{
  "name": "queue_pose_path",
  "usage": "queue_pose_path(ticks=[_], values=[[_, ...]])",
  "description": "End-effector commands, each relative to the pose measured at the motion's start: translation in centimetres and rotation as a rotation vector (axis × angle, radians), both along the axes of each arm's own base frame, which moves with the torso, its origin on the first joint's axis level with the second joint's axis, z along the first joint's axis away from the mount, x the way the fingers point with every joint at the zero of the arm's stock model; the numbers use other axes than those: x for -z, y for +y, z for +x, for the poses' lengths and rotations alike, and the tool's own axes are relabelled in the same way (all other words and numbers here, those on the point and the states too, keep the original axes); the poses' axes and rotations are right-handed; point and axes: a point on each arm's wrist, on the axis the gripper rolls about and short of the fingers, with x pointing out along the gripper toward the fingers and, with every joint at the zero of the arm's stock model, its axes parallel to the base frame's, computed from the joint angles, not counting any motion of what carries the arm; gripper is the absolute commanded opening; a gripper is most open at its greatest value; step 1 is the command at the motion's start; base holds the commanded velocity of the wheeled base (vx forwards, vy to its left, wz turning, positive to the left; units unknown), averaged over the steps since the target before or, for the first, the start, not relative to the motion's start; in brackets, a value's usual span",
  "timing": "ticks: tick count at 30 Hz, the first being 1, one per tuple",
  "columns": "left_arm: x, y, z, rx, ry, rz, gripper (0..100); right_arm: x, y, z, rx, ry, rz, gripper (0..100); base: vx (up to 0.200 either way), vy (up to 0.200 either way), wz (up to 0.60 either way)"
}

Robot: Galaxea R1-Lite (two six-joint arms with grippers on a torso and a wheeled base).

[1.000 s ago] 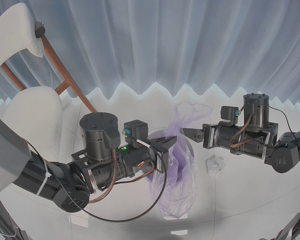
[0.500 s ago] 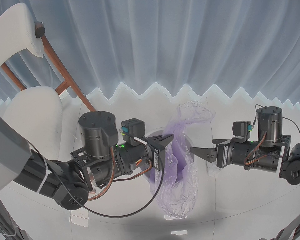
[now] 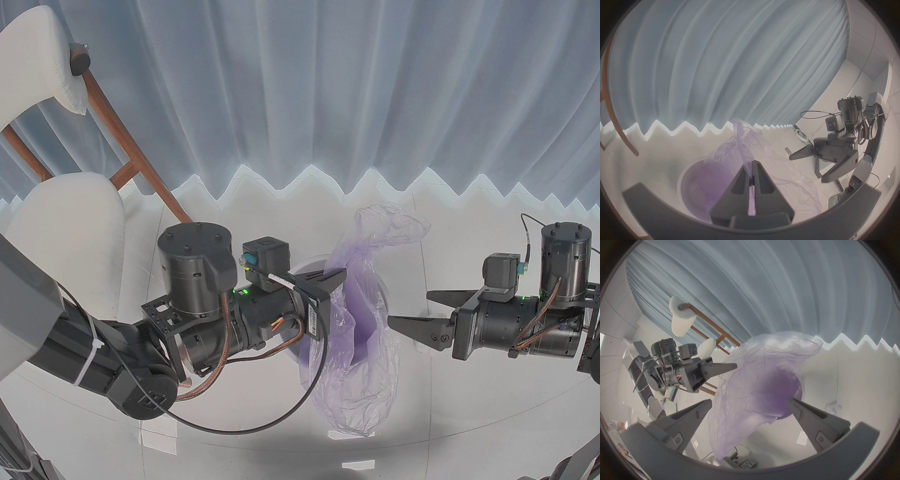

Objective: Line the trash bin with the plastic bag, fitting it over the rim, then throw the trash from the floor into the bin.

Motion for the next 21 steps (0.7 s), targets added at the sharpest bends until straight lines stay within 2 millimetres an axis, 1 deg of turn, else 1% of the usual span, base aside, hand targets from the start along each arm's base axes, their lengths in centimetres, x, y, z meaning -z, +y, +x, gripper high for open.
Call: queue_pose_path(ticks=[1,2,5,6,7,10,12,13,18,20,21], values=[[0.0,0.0,0.0,0.000,0.000,0.000,0,1.4,0.9,0.4,-0.029,0.030,-0.032,100,0.000,0.000,0.00],[0.0,0.0,0.0,0.000,0.000,0.000,0,1.6,1.1,0.5,-0.031,0.033,-0.036,100,0.000,0.000,0.00],[0.1,0.0,0.0,0.001,0.001,0.001,0,2.3,2.2,2.1,-0.034,0.016,-0.029,100,0.000,0.000,0.00],[0.1,0.0,0.0,0.001,0.001,0.001,0,2.3,2.4,2.2,-0.035,0.012,-0.029,100,0.000,0.000,0.00],[0.0,0.0,0.0,0.000,0.000,0.000,0,2.3,3.0,3.1,-0.035,-0.002,-0.021,100,0.000,0.000,0.00],[0.1,0.0,0.0,0.000,0.001,0.001,0,2.0,4.0,4.3,-0.036,-0.018,-0.009,100,0.000,0.000,0.00],[0.1,0.0,0.0,0.000,0.001,0.001,0,2.0,4.4,4.7,-0.041,-0.019,-0.008,100,0.000,0.000,0.00],[0.1,0.0,0.0,0.000,0.001,0.001,0,2.1,4.6,4.9,-0.040,-0.020,-0.009,0,0.000,0.000,0.00],[-0.1,0.4,0.2,-0.013,0.000,-0.002,0,2.8,4.8,5.5,-0.033,-0.005,-0.020,0,0.000,0.000,0.00],[-0.4,1.7,1.4,-0.060,-0.014,-0.006,0,2.9,4.3,6.1,-0.004,-0.005,-0.019,0,0.000,0.000,0.00],[-0.9,2.8,2.3,-0.092,-0.026,-0.013,0,2.8,3.3,6.7,0.033,-0.009,-0.015,0,0.000,0.000,0.00]])
